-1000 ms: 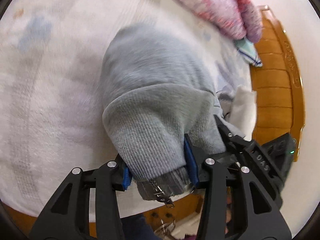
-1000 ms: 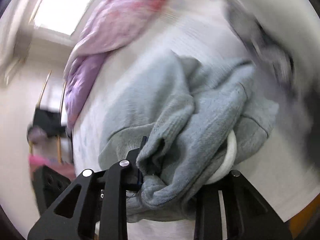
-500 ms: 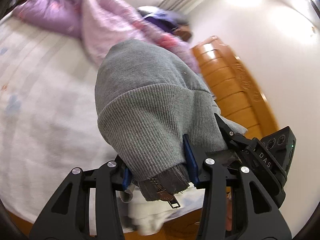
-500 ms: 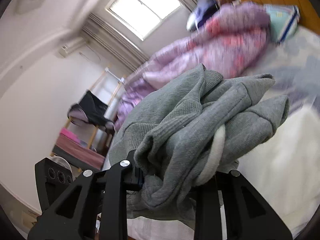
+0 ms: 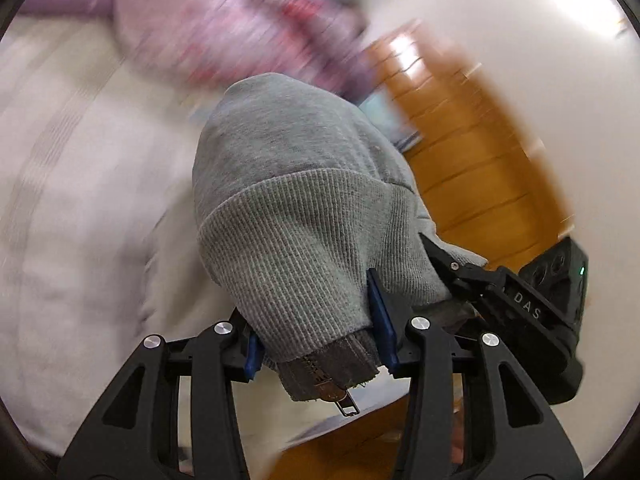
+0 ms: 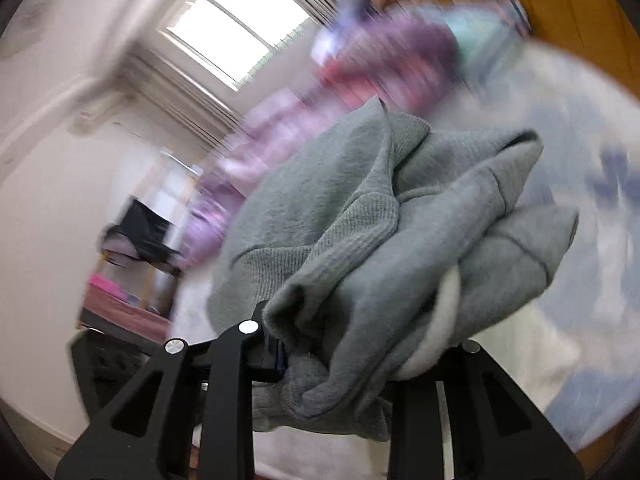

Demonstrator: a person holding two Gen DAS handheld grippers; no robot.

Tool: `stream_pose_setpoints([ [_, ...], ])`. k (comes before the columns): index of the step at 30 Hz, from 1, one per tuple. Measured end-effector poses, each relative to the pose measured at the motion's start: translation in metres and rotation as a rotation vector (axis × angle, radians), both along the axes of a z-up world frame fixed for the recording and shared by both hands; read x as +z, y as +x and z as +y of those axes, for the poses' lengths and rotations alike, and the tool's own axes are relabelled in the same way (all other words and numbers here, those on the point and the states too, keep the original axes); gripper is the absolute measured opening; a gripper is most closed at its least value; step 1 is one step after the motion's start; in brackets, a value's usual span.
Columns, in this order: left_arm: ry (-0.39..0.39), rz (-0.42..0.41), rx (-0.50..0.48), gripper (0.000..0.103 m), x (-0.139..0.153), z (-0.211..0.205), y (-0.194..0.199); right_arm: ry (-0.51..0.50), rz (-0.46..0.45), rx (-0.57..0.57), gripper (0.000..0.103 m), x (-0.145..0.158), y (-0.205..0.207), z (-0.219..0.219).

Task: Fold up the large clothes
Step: 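Carry the hoodie bundle with both tools onto the stack of folded clothes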

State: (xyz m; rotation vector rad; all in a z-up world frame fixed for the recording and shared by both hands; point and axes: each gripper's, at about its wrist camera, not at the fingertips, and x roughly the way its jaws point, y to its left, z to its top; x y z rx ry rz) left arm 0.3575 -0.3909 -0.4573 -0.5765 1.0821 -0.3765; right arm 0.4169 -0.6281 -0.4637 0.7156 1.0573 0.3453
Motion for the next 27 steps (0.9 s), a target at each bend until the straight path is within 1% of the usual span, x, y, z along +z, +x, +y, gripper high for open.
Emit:
stream_pose_setpoints([
  [1, 0.036, 0.053, -0.015, 0.049, -0.02, 0.001, 0.0, 0.013, 0.116, -0.012, 0.025, -0.04, -0.007, 0.0],
  [2, 0.078, 0.099, -0.036, 0.051, -0.039, 0.001, -0.003, 0.045, 0.174, -0.036, 0.025, -0.065, -0.014, -0.002],
  [3, 0.1, 0.121, -0.056, 0.055, -0.047, 0.002, -0.005, 0.073, 0.186, -0.063, 0.028, -0.075, -0.022, -0.006],
  [4, 0.106, 0.137, -0.087, 0.059, -0.051, 0.002, -0.01, 0.082, 0.191, -0.088, 0.032, -0.079, -0.03, -0.008],
  [5, 0.112, 0.135, -0.095, 0.06, -0.05, 0.003, -0.012, 0.07, 0.194, -0.094, 0.036, -0.08, -0.033, -0.009],
  [6, 0.135, 0.125, -0.093, 0.065, -0.046, 0.006, -0.014, 0.055, 0.197, -0.094, 0.043, -0.079, -0.034, -0.011],
  [9, 0.15, 0.121, -0.089, 0.066, -0.029, 0.015, -0.015, 0.042, 0.223, -0.078, 0.046, -0.069, -0.031, -0.019],
  [11, 0.13, 0.102, -0.062, 0.066, -0.002, 0.025, -0.017, -0.019, 0.239, -0.018, 0.047, -0.06, -0.029, -0.02],
  [12, 0.142, 0.089, -0.06, 0.066, 0.012, 0.027, -0.02, -0.052, 0.246, 0.016, 0.047, -0.055, -0.03, -0.018],
  [13, 0.164, 0.058, -0.064, 0.066, 0.028, 0.025, -0.017, -0.111, 0.257, 0.047, 0.048, -0.047, -0.031, -0.018],
  [15, 0.174, 0.004, -0.082, 0.066, 0.052, 0.022, -0.012, -0.205, 0.278, 0.094, 0.049, -0.038, -0.034, -0.017],
  [16, 0.201, -0.016, -0.097, 0.066, 0.063, 0.014, -0.005, -0.23, 0.278, 0.104, 0.049, -0.033, -0.038, -0.019],
  [17, 0.2, -0.03, -0.122, 0.066, 0.07, 0.006, 0.002, -0.256, 0.28, 0.111, 0.049, -0.025, -0.043, -0.018],
  [18, 0.192, -0.05, -0.142, 0.066, 0.075, -0.003, 0.01, -0.316, 0.278, 0.116, 0.049, -0.018, -0.046, -0.017],
  [19, 0.219, -0.063, -0.165, 0.066, 0.077, -0.016, 0.022, -0.416, 0.264, 0.117, 0.049, -0.007, -0.048, -0.014],
  [20, 0.243, -0.058, -0.189, 0.066, 0.072, -0.024, 0.03, -0.477, 0.256, 0.121, 0.049, -0.004, -0.05, -0.011],
  [21, 0.276, -0.043, -0.217, 0.066, 0.065, -0.034, 0.04, -0.514, 0.232, 0.13, 0.049, 0.004, -0.051, -0.008],
  [22, 0.342, 0.007, -0.233, 0.066, 0.048, -0.045, 0.055, -0.498, 0.196, 0.129, 0.049, 0.012, -0.052, -0.006],
  [23, 0.37, 0.036, -0.233, 0.066, 0.033, -0.045, 0.069, -0.471, 0.166, 0.133, 0.049, 0.014, -0.049, -0.003],
  [25, 0.429, 0.054, -0.236, 0.066, 0.013, -0.048, 0.08, -0.408, 0.09, 0.187, 0.049, 0.018, -0.042, 0.012],
  [26, 0.468, 0.057, -0.24, 0.068, 0.008, -0.05, 0.082, -0.413, 0.071, 0.216, 0.049, 0.017, -0.038, 0.021],
  [27, 0.482, 0.06, -0.239, 0.068, 0.006, -0.05, 0.087, -0.426, 0.05, 0.253, 0.049, 0.013, -0.031, 0.032],
])
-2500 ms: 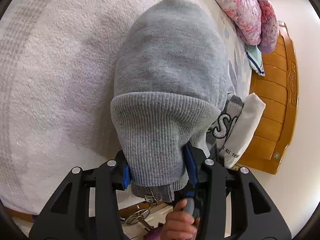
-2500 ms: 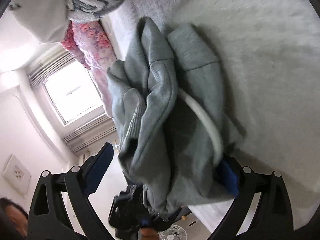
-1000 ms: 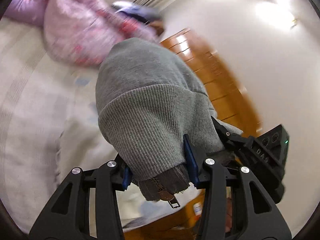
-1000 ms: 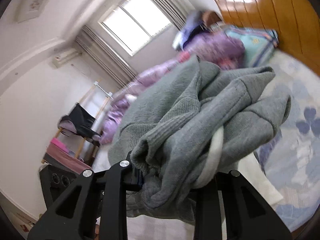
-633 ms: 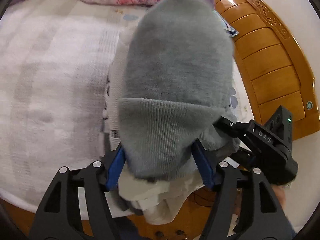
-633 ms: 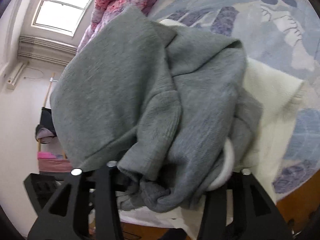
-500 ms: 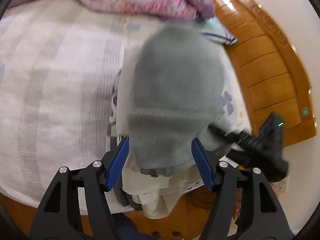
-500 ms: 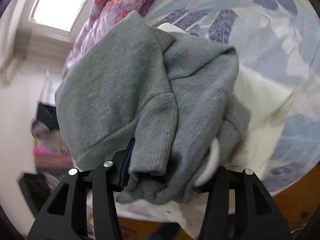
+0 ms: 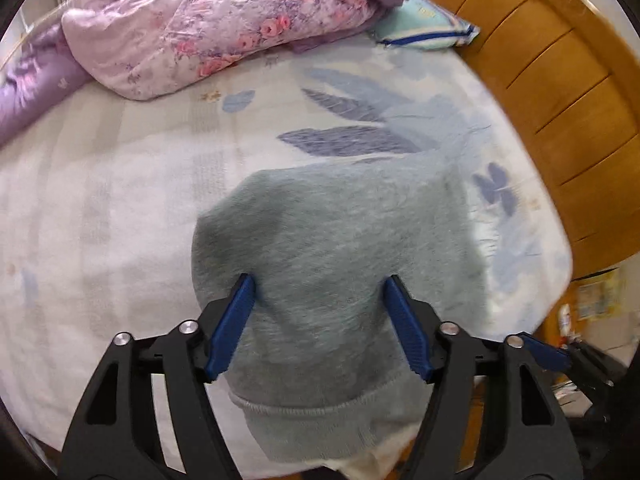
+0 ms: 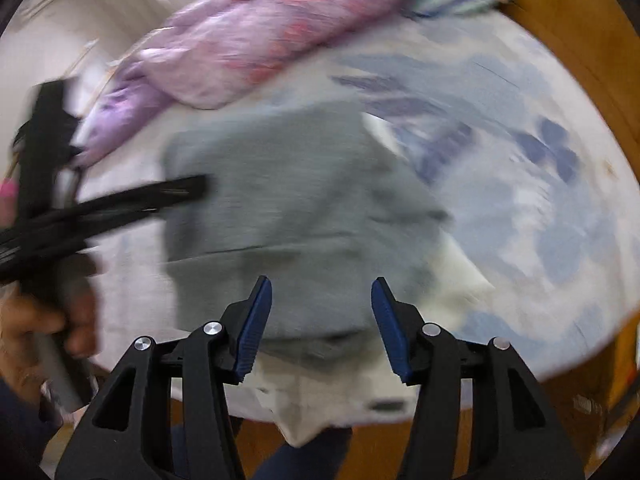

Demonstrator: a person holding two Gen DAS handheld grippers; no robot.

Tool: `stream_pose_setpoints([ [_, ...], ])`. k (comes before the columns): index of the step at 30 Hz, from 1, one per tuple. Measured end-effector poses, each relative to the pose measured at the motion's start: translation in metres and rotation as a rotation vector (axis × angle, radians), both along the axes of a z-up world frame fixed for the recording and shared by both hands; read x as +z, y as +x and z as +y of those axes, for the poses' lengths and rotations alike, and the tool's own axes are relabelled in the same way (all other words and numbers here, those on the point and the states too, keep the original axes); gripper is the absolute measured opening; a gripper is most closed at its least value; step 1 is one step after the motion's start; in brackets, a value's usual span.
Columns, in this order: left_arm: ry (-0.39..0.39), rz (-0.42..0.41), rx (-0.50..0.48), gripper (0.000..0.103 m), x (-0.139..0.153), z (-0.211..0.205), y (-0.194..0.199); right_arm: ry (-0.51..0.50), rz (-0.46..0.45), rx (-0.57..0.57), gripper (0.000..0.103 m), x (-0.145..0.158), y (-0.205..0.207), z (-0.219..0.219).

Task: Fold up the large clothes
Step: 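Carry the hoodie bundle with both tools onto the stack of folded clothes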

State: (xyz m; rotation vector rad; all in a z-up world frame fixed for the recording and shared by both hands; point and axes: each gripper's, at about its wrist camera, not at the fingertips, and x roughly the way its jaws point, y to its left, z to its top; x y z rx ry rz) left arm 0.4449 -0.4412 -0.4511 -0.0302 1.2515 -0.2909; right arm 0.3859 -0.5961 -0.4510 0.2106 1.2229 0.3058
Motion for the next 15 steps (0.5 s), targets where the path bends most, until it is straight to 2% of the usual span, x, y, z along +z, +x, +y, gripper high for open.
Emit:
stream_pose_setpoints([
  [3, -0.037, 0.032, 0.025, 0.069, -0.004, 0.008, 0.013, -0.001, 0.011, 0.041, 0.049, -0.025, 0.022, 0.018],
  [7, -0.001, 0.05, 0.021, 0.07, -0.018, 0.009, 0.027, 0.039, 0.089, 0.044, 0.052, -0.063, 0.046, 0.027],
  [9, -0.019, 0.067, 0.035, 0.071, -0.021, 0.014, 0.034, 0.044, 0.099, 0.045, 0.054, -0.062, 0.044, 0.028],
  [15, -0.178, 0.043, 0.081, 0.074, -0.003, 0.04, 0.019, 0.034, 0.156, 0.034, 0.055, -0.054, 0.041, 0.027],
])
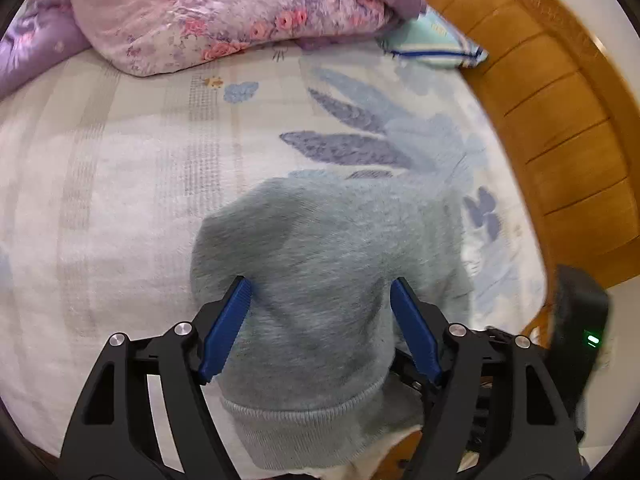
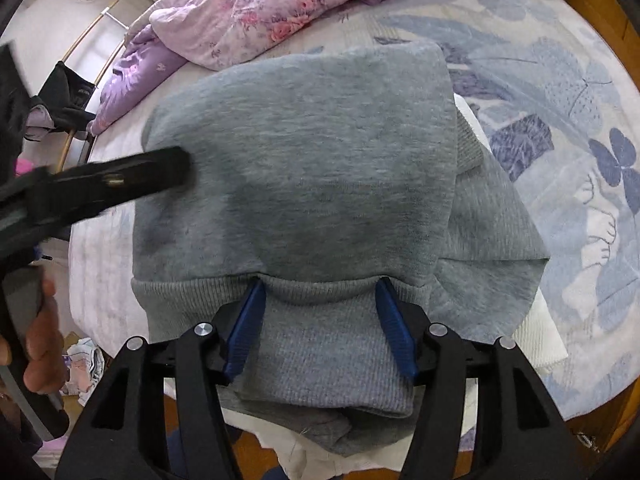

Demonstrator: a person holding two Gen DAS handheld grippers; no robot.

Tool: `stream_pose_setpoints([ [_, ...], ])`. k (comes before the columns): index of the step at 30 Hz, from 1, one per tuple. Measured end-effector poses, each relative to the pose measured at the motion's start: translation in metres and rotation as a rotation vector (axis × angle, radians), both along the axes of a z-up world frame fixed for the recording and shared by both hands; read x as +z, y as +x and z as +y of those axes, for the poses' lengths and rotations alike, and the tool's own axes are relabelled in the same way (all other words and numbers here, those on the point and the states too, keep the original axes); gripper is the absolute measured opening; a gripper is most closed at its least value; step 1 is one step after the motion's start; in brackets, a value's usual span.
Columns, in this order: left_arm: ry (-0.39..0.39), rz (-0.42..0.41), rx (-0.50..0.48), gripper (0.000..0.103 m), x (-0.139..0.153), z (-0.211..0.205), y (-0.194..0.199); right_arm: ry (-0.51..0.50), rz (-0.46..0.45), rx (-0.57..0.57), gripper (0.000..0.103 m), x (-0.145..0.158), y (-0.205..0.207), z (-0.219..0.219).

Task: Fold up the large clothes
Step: 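Carry the hoodie bundle with both tools onto the stack of folded clothes, then open both tools and pull them back from the clothes stack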

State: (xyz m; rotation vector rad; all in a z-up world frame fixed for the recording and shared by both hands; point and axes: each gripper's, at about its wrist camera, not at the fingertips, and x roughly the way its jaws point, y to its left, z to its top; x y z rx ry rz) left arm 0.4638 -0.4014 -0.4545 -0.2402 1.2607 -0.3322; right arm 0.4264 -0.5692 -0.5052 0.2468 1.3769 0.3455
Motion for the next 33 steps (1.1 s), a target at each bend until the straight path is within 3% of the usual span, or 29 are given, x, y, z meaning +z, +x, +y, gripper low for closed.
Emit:
stream_pose_setpoints([
  [6, -0.046, 0.008, 0.1, 0.089, 0.009, 0.047, -0.034, -0.126, 0.019, -0.032, 0.061, 0.017, -0.009, 0.01],
  [12, -0.001, 0.086, 0.187, 0.092, -0.006, 0.094, -0.067, -0.295, -0.059, -0.006, 0.062, 0.059, -0.021, 0.045],
  [16, 0.036, 0.128, 0.199, 0.097, -0.012, 0.118, -0.087, -0.358, -0.103, 0.037, 0.076, 0.079, -0.035, 0.091],
  [24, 0.056, 0.107, 0.164, 0.098, 0.002, 0.188, -0.123, -0.431, -0.126, -0.002, 0.091, 0.103, -0.07, 0.178],
  [30, 0.108, 0.029, 0.086, 0.098, 0.036, 0.243, -0.15, -0.496, -0.157, -0.088, 0.092, 0.134, -0.109, 0.241],
  [33, 0.099, 0.003, 0.068, 0.098, 0.054, 0.277, -0.163, -0.487, -0.172, -0.136, 0.092, 0.153, -0.131, 0.271],
])
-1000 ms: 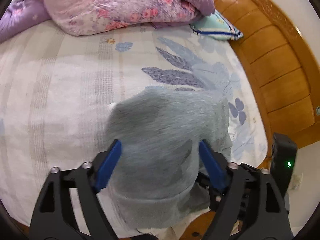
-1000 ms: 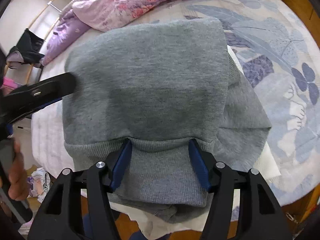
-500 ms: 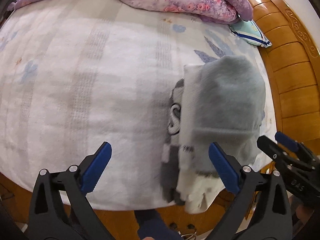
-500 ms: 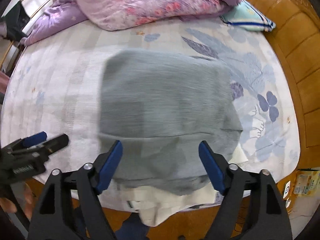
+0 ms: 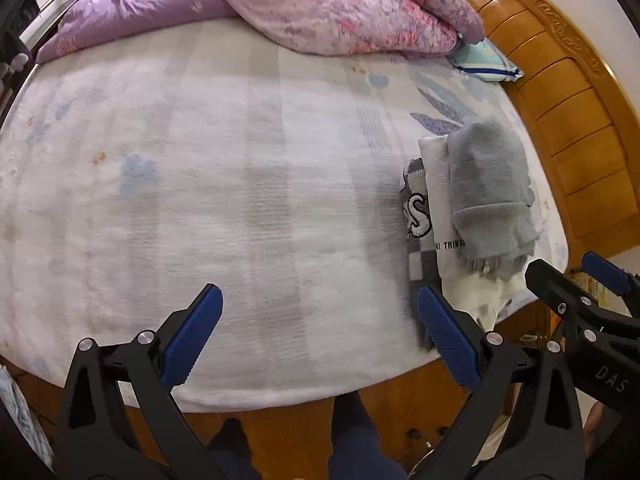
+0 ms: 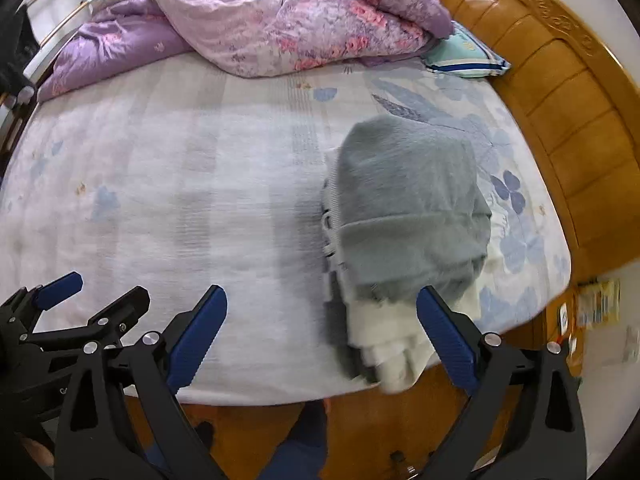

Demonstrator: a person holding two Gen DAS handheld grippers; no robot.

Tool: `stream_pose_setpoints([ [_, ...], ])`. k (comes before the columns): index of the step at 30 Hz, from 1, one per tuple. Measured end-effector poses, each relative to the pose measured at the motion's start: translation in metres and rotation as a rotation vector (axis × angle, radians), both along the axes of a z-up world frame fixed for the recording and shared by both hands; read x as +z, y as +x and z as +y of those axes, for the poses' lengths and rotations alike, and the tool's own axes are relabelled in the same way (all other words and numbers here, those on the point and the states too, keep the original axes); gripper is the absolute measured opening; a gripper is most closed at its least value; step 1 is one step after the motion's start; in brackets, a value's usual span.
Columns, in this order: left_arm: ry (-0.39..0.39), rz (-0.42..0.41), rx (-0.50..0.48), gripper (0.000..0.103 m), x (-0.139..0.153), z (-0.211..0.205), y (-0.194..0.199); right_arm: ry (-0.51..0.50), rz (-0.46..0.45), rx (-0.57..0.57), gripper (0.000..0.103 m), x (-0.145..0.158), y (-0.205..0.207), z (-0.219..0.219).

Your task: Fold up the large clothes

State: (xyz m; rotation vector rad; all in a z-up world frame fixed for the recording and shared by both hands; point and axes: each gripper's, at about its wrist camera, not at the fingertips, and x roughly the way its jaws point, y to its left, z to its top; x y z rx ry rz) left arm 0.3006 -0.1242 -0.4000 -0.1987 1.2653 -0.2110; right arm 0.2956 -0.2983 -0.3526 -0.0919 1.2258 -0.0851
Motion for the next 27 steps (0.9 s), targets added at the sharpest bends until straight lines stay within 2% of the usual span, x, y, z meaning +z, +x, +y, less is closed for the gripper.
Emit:
stream_pose_setpoints([
  [5, 0.027, -0.072, -0.009, 0.098, 0.04, 0.048, -0.028, 0.002, -0.052, -0.015, 0.092, 0.034, -0.031, 0.045],
  [11, 0.042, -0.152, 0.047, 0.098, 0.083, 0.078, -0.058, -0.015, -0.111, -0.003, 0.093, 0.071, -0.059, 0.074],
  [20, 0.078, -0.27, 0.116, 0.098, 0.146, 0.08, -0.107, 0.026, -0.195, 0.039, 0.093, 0.122, -0.105, 0.07],
  [27, 0.157, -0.376, 0.17, 0.098, 0.197, 0.057, -0.161, 0.057, -0.273, 0.113, 0.093, 0.162, -0.146, 0.044],
])
